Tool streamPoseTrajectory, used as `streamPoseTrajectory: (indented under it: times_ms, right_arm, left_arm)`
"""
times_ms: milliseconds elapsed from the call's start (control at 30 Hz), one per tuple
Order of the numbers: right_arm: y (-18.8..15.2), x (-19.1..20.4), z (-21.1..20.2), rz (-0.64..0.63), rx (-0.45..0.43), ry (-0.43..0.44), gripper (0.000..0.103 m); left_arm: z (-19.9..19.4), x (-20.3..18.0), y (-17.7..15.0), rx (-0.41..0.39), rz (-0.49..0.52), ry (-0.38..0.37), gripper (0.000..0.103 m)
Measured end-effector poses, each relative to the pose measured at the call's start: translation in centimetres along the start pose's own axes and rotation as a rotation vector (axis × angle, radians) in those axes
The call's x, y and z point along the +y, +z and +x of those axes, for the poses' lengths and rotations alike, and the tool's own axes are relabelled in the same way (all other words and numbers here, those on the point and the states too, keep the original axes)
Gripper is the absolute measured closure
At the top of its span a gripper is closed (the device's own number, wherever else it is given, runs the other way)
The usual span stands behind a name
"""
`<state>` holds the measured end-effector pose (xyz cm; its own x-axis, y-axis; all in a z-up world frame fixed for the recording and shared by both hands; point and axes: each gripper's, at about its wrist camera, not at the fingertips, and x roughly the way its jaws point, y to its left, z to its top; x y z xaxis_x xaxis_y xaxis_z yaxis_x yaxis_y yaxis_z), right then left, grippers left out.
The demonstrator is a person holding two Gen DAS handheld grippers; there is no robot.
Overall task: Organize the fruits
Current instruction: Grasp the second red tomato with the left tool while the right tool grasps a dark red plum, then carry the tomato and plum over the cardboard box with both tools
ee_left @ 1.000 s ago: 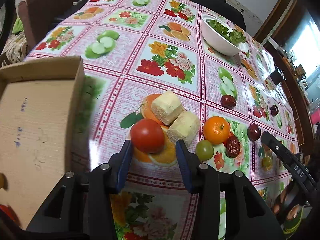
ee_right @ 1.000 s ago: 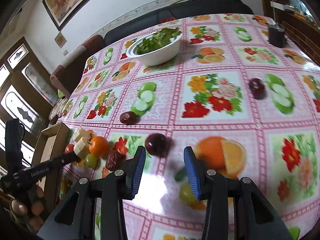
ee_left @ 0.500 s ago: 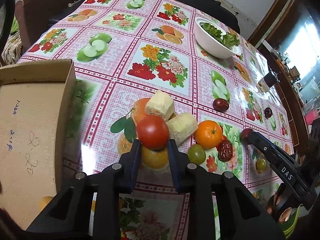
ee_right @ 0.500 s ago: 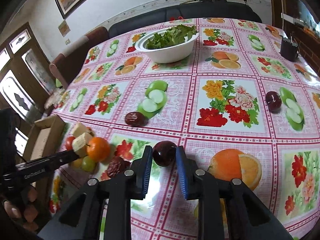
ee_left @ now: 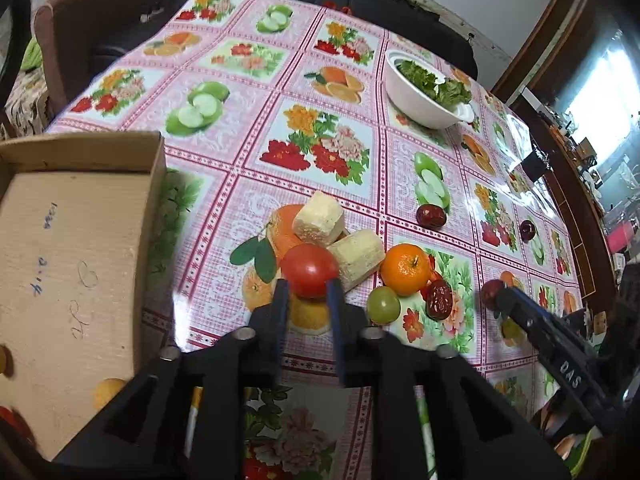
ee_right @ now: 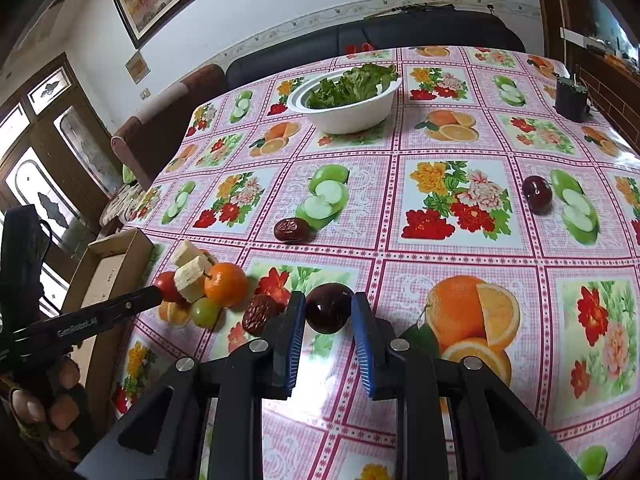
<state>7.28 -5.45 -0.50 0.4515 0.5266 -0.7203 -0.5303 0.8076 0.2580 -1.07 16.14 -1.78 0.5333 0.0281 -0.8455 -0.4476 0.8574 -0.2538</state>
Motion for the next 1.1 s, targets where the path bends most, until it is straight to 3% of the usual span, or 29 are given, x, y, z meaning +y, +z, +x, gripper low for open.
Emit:
streamPoseTrajectory:
  times_ms: [67,133,267,333,533,800,1100]
  right_arm:
    - [-0.2,0.1,0.0,0.000,0.006,0.004,0.079]
    - [-0.4,0.2,-0.1,0.000,0.007,0.007,0.079]
    - [-0.6,0.2,-0.3,0.002,0.002,0.011,0.079]
    - [-0.6,0.1,-0.4,0.007,0.000,0.014,0.079]
    - [-0.6,0.0,-0.7,0.015,-0.006,0.018,0.079]
    - [-0.7,1.5,-1.8,0.006,-0.024,0.048,0.079]
    - [-1.2,4.5,-2.6,-0.016,-0.035,0.105,0.079]
  left_arm:
    - [0.5,0.0,0.0,0.007,-0.007,0.004,0.065]
    - [1.2,0.0,0.1,0.022,-0.013,0.010,0.062]
    - [1.9,-0.5,0.0,0.016,-0.005,0.017,0.062]
    - [2.0,-0.9,0.0,0.010,0.006,0.022,0.070]
    - [1.5,-1.3,-0.5,0.010,0.025,0.021,0.070]
    - [-1.7,-1.6,-1.9,-0.020,0.037,-0.007,0.070]
    - [-5.9,0.3,-2.6,-0.084,0.022,0.014,0.070]
